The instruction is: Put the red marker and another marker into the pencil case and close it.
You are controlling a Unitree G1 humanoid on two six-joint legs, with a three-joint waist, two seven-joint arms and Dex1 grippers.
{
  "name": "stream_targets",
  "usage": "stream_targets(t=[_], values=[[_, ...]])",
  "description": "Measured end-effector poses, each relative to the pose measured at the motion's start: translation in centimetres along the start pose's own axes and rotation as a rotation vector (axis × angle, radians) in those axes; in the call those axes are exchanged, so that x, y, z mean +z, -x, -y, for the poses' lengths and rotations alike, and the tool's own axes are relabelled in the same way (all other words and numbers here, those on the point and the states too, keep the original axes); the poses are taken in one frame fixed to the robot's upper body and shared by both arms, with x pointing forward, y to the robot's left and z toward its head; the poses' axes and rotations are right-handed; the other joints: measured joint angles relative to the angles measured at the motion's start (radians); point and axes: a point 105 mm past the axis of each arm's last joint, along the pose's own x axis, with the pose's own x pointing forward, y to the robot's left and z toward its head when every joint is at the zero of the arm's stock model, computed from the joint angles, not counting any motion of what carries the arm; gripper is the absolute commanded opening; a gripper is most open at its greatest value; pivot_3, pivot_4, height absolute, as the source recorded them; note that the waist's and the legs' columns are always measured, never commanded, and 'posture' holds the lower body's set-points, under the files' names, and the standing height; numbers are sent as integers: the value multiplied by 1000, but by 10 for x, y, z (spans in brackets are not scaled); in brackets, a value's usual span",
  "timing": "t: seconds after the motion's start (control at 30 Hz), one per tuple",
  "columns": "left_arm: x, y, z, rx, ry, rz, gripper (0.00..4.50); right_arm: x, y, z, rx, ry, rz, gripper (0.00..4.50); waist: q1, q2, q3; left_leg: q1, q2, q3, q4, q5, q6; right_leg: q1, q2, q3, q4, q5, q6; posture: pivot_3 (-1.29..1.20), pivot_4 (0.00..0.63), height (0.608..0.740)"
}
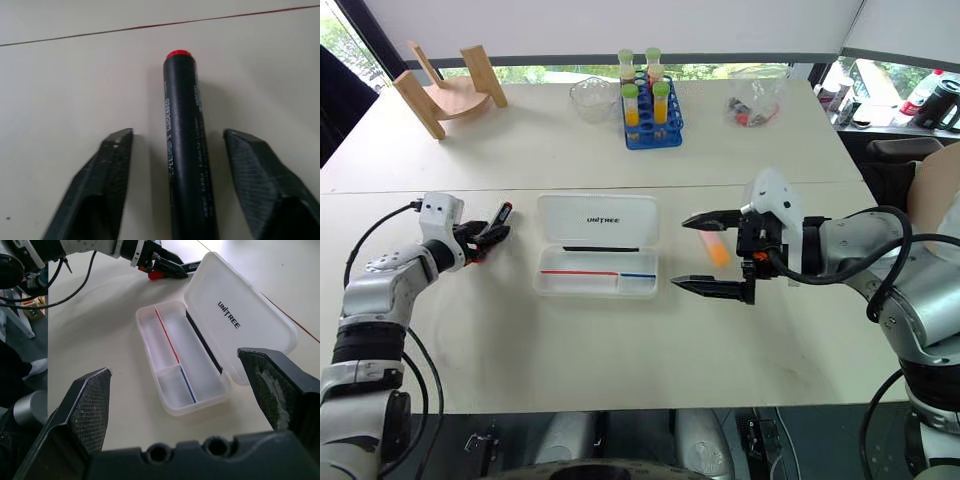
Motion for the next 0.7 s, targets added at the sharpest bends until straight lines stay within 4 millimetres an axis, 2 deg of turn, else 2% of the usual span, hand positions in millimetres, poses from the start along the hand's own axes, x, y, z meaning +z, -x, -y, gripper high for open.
stream_targets(t=[0.03, 0.07, 0.2, 0.33, 0.4, 0.47, 0.53, 0.6, 0.63, 0.7], values=[[1, 0, 1, -11, 0, 3, 675, 0, 0, 0, -3, 0, 1, 4500, 1, 0, 0, 0, 0, 0, 0, 0, 0, 0, 0, 0, 0, 0, 0, 0, 150, 740], [1, 0, 2, -17, 1, 2, 330, 1, 0, 0, -6, -2, 3, 4500, 0, 0, 0, 0, 0, 0, 0, 0, 0, 0, 0, 0, 0, 0, 0, 0, 150, 740], [5, 3, 7, -76, 9, 14, 306, 1, 1, 2, -25, -5, 3, 4500, -1, -1, 0, 0, 0, 0, 0, 0, 0, -1, 0, 0, 0, 0, 0, 0, 150, 740], [57, 20, 44, -308, -58, 204, 306, 1, 2, 3, -40, -3, -2, 4500, 1, -4, 3, -3, 0, -1, 0, 0, -1, -2, -1, -1, -1, 0, 0, 0, 150, 740], [94, 39, 58, -414, -135, 329, 306, 0, 4, 3, -48, -3, -14, 4500, 0, -4, 3, -5, 1, -1, 0, 0, -1, -4, -1, -1, -1, 0, 0, 0, 150, 740], [132, 64, 82, -554, -270, 456, 306, 1, 7, 4, -67, -1, -16, 4500, 1, -4, 3, -5, 0, -1, 0, 0, -1, -4, -1, -1, -1, 0, 0, 0, 150, 740], [154, 81, 104, -674, -392, 527, 306, 1, 9, 5, -82, -1, -16, 4500, 0, -3, 3, -3, 0, 0, 0, 0, -1, -2, -1, 0, -1, 0, 0, 0, 150, 740], [152, 80, 129, -813, -463, 492, 306, 0, 10, 5, -88, -8, -18, 4500, 2, -3, 3, -1, -1, 0, 0, 0, -1, 1, 0, 0, -1, 0, 0, 0, 150, 740], [141, 75, 149, -929, -510, 436, 306, -1, 10, 5, -92, -10, -20, 4500, 4, -3, 3, -1, -1, 0, 0, 0, -1, 1, 0, -1, -1, 0, 0, 0, 150, 740], [117, 65, 173, -1078, -552, 349, 306, -1, 10, 2, -91, -4, -19, 4500, 0, -3, 3, -1, -1, 1, 1, 0, -1, 1, 0, 0, -1, 0, 0, 0, 150, 740]])
